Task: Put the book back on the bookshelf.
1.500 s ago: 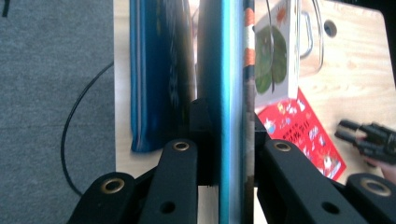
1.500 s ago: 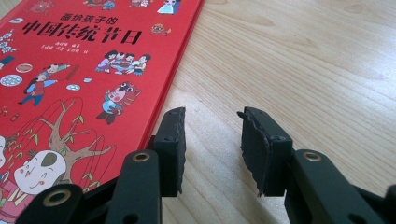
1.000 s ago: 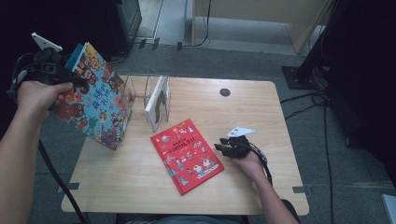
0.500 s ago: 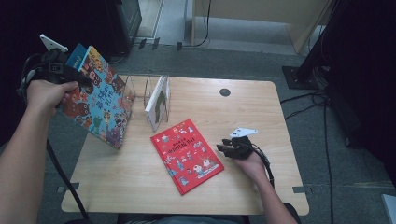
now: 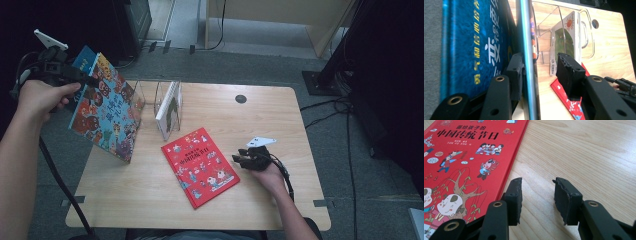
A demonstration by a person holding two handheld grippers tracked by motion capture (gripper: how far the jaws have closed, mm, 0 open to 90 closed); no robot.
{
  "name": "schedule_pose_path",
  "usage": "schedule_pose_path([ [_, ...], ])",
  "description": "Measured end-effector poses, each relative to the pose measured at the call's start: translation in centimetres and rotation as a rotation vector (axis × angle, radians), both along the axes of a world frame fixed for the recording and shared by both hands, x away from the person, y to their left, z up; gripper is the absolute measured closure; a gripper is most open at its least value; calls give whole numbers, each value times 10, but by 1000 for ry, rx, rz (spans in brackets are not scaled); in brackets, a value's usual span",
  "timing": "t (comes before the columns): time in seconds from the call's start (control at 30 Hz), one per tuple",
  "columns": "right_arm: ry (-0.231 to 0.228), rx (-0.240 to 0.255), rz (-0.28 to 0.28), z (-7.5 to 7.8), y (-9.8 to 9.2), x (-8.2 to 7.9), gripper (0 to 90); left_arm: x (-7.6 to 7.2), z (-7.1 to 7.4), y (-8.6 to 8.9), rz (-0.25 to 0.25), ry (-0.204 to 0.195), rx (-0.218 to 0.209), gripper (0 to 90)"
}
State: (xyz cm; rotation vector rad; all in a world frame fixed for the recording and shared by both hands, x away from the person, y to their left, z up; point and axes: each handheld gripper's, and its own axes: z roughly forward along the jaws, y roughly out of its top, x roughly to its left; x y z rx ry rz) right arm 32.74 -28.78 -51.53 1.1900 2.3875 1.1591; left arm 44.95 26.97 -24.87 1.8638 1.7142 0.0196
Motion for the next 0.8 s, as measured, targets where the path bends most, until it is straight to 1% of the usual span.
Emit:
schedule_pose_path([
  [0.1, 0, 1, 0, 0, 0, 0, 579, -3, 7, 4, 10, -3, 23, 515],
  [0.13, 0, 2, 2, 0, -1, 0, 579, -5, 9, 6, 17, -12, 34, 519],
  [0.17, 0, 2, 1, 0, -1, 0, 579, -7, 12, 8, 13, -23, 14, 522],
  [0.2, 2, 4, 1, 0, -1, 0, 579, -9, 16, 10, 9, -40, -20, 531],
  [0.23, 2, 8, 0, 0, -1, 0, 579, -12, 20, 11, 9, -55, -32, 525],
  [0.27, 4, 7, -1, 0, -1, 0, 579, -13, 22, 11, 5, -59, -26, 526],
  [0.33, 4, 9, 1, 0, -1, 0, 579, -16, 24, 7, -17, -55, -14, 522],
  [0.37, 3, 8, 1, 0, 0, 0, 579, -18, 23, 4, -27, -54, -5, 519],
  [0.4, 0, 9, 3, 0, 0, 0, 579, -18, 22, 3, -31, -54, -6, 516],
  [0.47, 0, 14, 3, 1, 0, 0, 580, -21, 18, -1, -45, -53, -22, 514],
  [0.53, 2, 17, 2, 1, 0, 0, 580, -23, 14, -5, -57, -45, -26, 516],
  [0.67, 3, 19, 4, 1, -1, 0, 580, -29, 5, -14, -84, -48, -21, 518],
  [0.73, 5, 23, 5, 2, -1, -1, 580, -32, 1, -17, -86, -54, -23, 519],
  [0.8, 4, 24, 6, 2, -1, -2, 580, -35, -3, -20, -95, -54, -14, 517],
])
